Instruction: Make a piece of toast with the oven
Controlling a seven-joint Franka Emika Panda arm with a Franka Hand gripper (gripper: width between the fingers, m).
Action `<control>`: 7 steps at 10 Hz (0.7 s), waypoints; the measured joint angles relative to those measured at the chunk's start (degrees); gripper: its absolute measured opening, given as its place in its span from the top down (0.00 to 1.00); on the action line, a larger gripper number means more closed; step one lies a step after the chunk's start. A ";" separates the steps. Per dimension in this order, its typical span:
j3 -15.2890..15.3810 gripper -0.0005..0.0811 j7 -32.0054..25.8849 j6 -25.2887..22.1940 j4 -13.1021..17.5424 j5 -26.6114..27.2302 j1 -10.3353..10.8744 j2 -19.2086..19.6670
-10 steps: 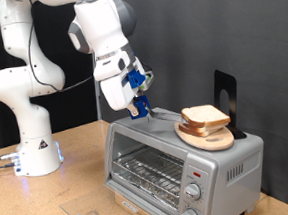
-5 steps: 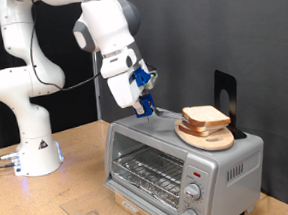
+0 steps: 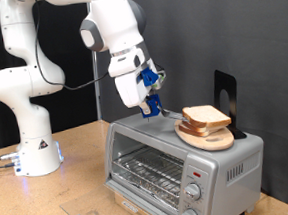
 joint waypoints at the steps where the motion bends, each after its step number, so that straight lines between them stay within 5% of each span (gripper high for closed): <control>1: 0.00 0.46 0.82 0.10 0.86 -0.76 0.00 1.08; 7: 1.15 0.46 1.84 2.04 4.35 -2.30 0.05 6.26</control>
